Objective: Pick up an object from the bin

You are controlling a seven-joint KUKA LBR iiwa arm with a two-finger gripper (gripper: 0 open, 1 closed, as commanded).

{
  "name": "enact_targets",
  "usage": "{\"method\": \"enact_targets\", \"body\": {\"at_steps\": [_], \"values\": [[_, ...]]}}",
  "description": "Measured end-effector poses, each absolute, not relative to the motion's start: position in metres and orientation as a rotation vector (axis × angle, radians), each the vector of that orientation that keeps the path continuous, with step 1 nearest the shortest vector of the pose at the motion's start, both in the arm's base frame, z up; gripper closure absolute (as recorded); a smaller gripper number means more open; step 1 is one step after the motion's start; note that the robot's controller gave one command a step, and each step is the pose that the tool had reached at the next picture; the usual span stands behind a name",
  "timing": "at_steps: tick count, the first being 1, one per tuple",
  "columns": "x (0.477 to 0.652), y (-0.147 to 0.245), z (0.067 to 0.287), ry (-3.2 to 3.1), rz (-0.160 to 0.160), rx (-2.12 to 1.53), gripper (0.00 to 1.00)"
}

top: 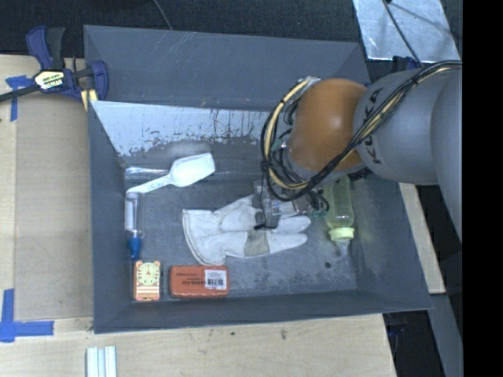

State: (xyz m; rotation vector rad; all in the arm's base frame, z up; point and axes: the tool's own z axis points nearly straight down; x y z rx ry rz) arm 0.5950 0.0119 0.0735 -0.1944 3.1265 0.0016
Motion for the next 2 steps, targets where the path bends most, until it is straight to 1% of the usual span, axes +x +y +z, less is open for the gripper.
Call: {"method": "enact_targets", "body": {"at_steps": [1, 2], "values": [[0.595, 0.012, 0.073, 3.127, 0.002, -0.194, 1.00], [0.578, -0.008, 0.216, 3.124, -0.001, -0.285, 1.00]]}}
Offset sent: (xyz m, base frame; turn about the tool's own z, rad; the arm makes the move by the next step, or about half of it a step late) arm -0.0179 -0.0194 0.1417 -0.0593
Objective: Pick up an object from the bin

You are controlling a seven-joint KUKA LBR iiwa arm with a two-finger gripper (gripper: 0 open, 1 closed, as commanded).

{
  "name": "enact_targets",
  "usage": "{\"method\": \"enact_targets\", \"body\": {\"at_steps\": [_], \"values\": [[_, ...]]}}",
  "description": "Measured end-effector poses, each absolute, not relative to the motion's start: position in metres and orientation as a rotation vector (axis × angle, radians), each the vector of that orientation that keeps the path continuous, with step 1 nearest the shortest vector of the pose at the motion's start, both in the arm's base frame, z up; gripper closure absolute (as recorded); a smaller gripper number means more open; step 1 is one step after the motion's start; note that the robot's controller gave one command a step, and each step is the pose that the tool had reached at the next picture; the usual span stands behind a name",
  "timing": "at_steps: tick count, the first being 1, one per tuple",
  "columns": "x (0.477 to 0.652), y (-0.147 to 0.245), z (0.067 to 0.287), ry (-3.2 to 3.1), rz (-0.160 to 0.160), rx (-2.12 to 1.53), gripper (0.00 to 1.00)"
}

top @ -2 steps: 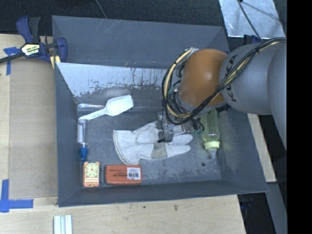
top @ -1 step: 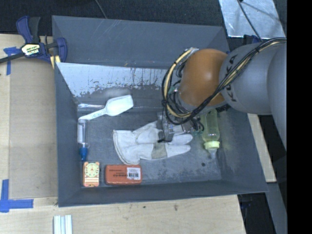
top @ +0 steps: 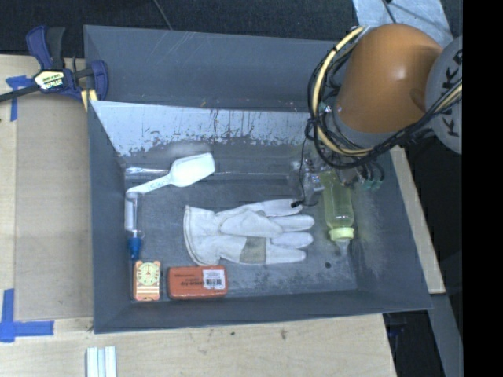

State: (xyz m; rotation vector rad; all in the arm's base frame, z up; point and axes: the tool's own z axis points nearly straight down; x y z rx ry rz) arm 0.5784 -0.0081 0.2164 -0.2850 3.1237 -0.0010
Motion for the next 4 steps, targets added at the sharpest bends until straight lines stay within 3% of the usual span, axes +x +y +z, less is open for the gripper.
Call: {"method": "enact_targets", "body": {"at_steps": [1, 2, 3, 4], "values": [[0.578, -0.008, 0.216, 3.125, 0.000, -0.283, 0.00], [0.578, -0.008, 0.216, 3.125, 0.000, -0.282, 0.00], [0.582, -0.008, 0.164, 3.108, -0.002, -0.382, 0.00], [0.567, -0.004, 0.117, 3.108, 0.001, -0.437, 0.00]]}}
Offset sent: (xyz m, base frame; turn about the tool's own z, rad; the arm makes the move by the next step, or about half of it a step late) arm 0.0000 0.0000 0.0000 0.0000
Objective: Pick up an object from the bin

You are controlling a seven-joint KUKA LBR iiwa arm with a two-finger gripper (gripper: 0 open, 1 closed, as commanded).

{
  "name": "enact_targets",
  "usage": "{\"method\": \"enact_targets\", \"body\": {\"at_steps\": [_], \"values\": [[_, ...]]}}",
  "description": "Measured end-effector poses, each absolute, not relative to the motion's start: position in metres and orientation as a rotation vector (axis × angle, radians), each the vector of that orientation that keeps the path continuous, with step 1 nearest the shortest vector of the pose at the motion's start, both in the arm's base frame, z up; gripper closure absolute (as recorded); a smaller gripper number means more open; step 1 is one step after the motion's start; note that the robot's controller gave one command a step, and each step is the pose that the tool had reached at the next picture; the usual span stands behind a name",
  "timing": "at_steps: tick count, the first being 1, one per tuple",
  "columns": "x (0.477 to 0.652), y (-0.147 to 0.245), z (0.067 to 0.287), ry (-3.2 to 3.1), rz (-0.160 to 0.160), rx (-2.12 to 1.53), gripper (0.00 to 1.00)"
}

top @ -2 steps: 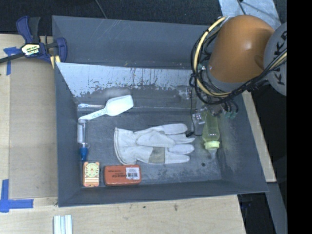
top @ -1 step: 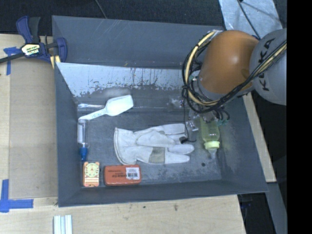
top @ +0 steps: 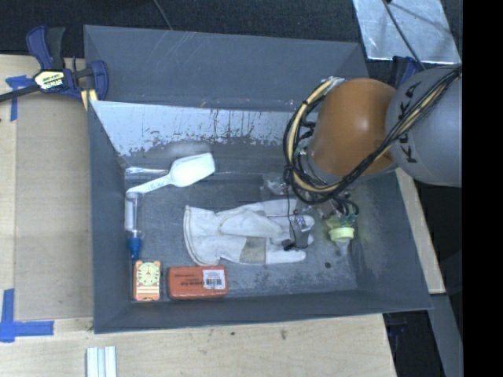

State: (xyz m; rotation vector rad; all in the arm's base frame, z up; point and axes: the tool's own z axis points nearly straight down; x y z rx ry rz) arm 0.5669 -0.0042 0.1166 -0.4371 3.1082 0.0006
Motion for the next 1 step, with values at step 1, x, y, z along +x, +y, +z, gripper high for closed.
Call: {"method": "enact_targets", "body": {"at_steps": [1], "values": [[0.5778, -0.0004, 0.0977, 3.107, 0.000, -0.423, 0.00]]}}
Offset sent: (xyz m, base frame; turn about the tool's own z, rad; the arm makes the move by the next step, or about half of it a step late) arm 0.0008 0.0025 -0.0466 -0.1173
